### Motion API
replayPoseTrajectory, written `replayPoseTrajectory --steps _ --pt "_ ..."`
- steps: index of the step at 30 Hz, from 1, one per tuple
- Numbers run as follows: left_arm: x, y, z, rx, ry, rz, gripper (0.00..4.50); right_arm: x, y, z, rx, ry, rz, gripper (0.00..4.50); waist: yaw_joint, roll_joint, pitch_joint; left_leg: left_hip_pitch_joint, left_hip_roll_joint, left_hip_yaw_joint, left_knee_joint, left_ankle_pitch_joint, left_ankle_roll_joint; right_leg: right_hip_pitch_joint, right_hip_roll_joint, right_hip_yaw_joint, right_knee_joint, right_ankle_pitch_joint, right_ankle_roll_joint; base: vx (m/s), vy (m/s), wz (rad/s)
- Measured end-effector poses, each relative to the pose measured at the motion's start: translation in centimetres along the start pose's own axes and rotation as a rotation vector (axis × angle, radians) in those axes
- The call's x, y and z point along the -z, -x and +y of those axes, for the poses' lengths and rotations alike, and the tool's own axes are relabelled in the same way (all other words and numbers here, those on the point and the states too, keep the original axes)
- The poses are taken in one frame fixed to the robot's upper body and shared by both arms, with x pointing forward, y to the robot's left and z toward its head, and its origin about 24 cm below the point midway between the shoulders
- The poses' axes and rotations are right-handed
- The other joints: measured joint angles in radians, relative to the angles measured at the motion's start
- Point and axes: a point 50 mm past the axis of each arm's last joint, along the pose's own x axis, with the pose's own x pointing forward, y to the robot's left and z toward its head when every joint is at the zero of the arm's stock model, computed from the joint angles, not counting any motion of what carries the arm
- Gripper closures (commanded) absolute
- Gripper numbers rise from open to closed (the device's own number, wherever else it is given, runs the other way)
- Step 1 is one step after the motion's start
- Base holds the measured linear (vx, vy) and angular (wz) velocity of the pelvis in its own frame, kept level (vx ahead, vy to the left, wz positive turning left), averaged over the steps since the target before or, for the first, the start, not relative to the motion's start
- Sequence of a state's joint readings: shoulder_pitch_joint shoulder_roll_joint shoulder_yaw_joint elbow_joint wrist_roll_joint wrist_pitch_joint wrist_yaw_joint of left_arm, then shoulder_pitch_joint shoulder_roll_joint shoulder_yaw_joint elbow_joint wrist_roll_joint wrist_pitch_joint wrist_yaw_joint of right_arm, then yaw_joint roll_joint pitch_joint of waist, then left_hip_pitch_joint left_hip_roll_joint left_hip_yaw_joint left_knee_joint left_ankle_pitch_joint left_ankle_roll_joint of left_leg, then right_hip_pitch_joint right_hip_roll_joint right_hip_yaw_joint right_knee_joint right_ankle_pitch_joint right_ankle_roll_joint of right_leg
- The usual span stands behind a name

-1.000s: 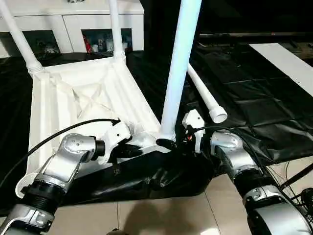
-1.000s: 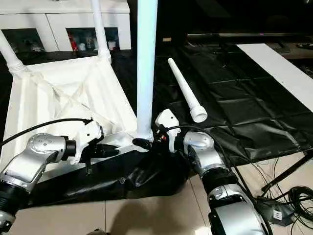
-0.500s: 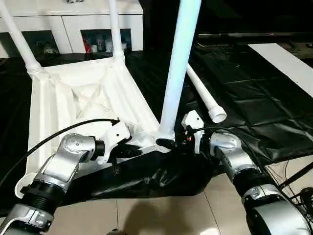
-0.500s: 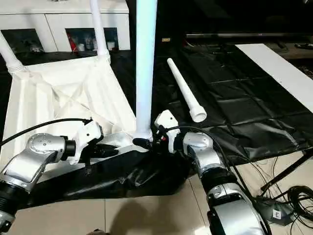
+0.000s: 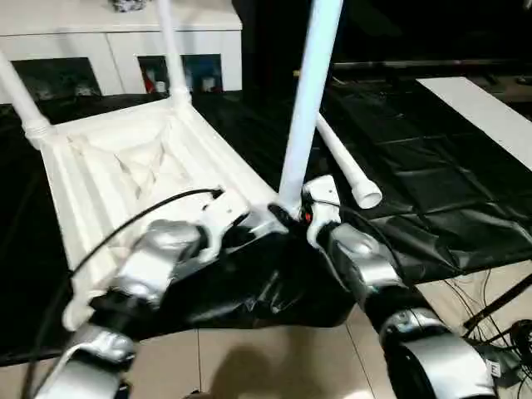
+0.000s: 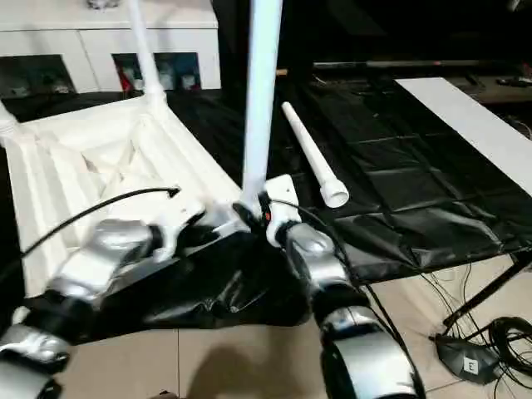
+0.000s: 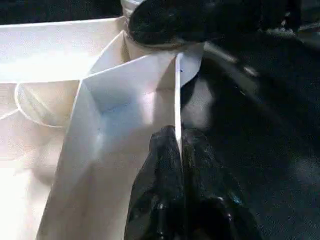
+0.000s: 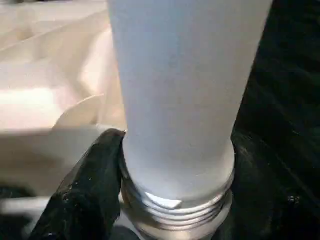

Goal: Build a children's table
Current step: Rotate leg to tighten

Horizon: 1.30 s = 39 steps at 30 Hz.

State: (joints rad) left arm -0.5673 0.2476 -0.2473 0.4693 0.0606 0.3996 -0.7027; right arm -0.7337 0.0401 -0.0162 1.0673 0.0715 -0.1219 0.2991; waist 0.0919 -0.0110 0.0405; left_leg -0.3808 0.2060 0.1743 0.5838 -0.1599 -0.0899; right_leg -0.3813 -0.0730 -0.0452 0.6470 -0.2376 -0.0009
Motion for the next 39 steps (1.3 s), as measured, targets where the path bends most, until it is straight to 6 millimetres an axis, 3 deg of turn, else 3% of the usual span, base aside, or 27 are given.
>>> replayPoseTrajectory --steps 4,10,12,13,17,24,30,35,39 --pt "-0.9 -1.5 -0.7 -0.047 0.013 0.005 4.50 -0.5 -0.5 -0.2 0.128 -0.031 0.020 1.80 0.006 -0.001 -0.001 -0.001 -0.002 0.000 0.001 0.000 0.000 0.002 -0.002 0.000 -0.001 0.000 0.000 0.000 0.000 0.00" --pt "-1.2 -2.0 -0.9 -0.054 0.004 0.007 4.50 -0.5 -0.6 -0.4 0.157 -0.049 0.024 1.80 0.011 -0.002 -0.002 -0.002 -0.003 0.000 0.001 0.000 0.000 0.002 -0.003 0.000 -0.002 0.000 0.001 0.000 0.000 0.00" --pt "-1.2 -1.9 -0.9 -0.054 -0.002 0.007 4.50 -0.5 -0.6 -0.4 0.153 -0.052 0.021 1.25 0.011 -0.002 -0.002 -0.002 -0.003 0.000 0.000 0.000 0.000 0.002 -0.003 0.000 -0.002 0.000 0.001 0.000 0.000 0.00" --pt "-1.2 -1.9 -0.8 -0.055 -0.009 0.006 4.50 -0.5 -0.6 -0.4 0.147 -0.059 0.017 1.25 0.011 -0.002 -0.002 -0.002 -0.003 0.000 0.000 0.000 0.000 0.001 -0.003 0.000 -0.002 0.000 0.001 0.000 0.000 0.00" --pt "-0.8 -1.3 -0.2 -0.076 -0.031 0.004 4.50 -0.5 -0.6 0.3 0.091 -0.095 -0.006 0.76 -0.003 -0.002 -0.001 -0.002 -0.003 0.000 -0.003 0.000 0.000 -0.001 -0.003 0.000 -0.002 0.001 0.002 0.000 0.000 0.00" --pt "-0.2 -0.3 0.3 -0.074 -0.063 -0.007 4.50 -0.1 0.6 -0.7 -0.054 0.036 -0.029 0.19 -0.008 -0.001 -0.001 -0.002 -0.002 0.001 -0.010 0.000 0.000 -0.004 -0.001 -0.001 -0.002 0.001 0.002 0.000 0.000 0.00" --pt "0.7 1.4 1.1 -0.031 -0.078 -0.017 4.50 -1.0 1.8 -2.5 -0.177 0.186 -0.043 0.19 -0.008 0.000 0.000 -0.004 0.000 0.001 -0.010 0.000 0.000 -0.006 0.001 0.000 -0.003 0.000 0.003 0.000 0.000 0.00" --pt "2.1 4.0 0.8 0.138 -0.103 -0.046 4.50 -0.4 3.4 -2.8 -0.396 0.264 -0.031 0.19 -0.004 0.002 0.001 -0.006 0.000 0.001 -0.010 0.001 0.000 -0.006 0.001 0.000 -0.008 -0.001 0.003 0.000 0.000 0.00" --pt "2.3 4.6 0.5 0.206 -0.113 -0.043 4.50 -0.7 3.5 -1.9 -0.493 0.286 -0.049 0.19 0.003 0.002 0.001 -0.009 0.000 0.005 -0.007 0.002 0.003 -0.005 -0.001 0.000 -0.010 -0.002 0.003 0.000 0.000 0.00"
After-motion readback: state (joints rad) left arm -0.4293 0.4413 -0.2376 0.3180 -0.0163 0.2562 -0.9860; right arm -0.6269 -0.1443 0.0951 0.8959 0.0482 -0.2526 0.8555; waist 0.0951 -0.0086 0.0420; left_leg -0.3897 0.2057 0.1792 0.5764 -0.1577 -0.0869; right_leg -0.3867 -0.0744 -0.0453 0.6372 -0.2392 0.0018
